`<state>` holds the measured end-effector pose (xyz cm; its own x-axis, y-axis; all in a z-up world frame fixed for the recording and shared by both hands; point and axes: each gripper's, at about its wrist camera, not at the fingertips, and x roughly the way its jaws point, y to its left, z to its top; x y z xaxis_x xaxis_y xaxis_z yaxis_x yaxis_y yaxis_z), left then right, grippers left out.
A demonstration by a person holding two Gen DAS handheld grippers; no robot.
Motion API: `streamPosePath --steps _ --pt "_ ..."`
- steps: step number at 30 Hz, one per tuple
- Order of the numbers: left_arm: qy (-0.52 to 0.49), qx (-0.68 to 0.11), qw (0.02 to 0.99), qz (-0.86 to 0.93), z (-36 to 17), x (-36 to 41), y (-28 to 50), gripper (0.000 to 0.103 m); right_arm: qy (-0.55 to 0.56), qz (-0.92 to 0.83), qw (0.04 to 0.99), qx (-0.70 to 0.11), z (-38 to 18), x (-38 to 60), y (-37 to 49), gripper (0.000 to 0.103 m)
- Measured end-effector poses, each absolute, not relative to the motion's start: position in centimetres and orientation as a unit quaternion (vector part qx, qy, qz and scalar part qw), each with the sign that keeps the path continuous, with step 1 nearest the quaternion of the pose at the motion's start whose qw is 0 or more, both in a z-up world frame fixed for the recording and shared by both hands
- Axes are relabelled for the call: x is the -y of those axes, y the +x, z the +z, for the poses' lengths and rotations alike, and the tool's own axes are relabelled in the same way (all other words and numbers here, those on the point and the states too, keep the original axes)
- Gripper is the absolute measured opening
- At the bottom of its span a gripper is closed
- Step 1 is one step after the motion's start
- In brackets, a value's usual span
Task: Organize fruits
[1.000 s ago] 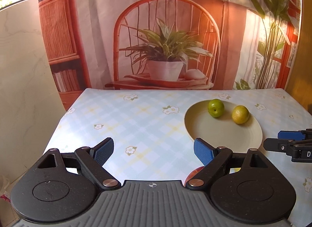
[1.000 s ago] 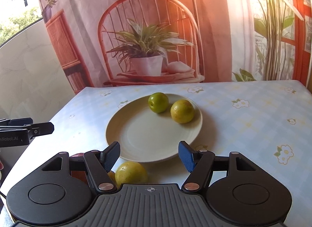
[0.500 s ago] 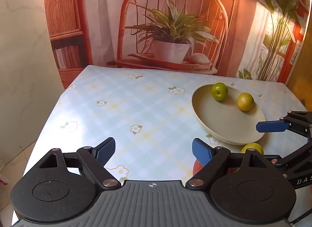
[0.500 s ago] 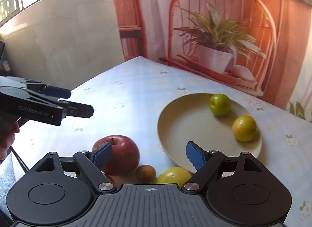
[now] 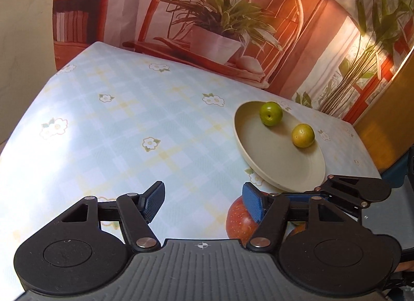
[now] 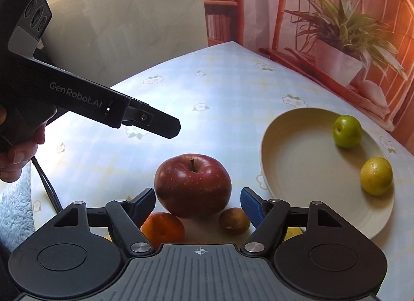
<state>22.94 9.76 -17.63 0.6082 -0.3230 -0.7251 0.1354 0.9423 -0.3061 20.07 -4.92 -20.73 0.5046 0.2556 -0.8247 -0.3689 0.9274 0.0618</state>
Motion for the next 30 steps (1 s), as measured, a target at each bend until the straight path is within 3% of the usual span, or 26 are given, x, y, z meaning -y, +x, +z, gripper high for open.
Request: streamPosePath --steps 12,15,30 --pt "-0.19 -0.477 0.838 -0.184 -20.3 -8.5 24.7 0.054 -0.048 0.184 0.859 -0.476 -21.6 5.1 20.8 0.063" --pt "-0.206 -0.48 0.831 -0.191 -20.6 -8.6 25.1 0.045 -0.051 0.184 0.86 -0.473 -21.7 5.1 20.7 0.063" --pt "-0.21 -0.47 0.838 -0.181 -20.4 -9.5 26.5 0.047 -0.063 0.187 0.87 -0.451 -21.9 4.3 22.9 0.062"
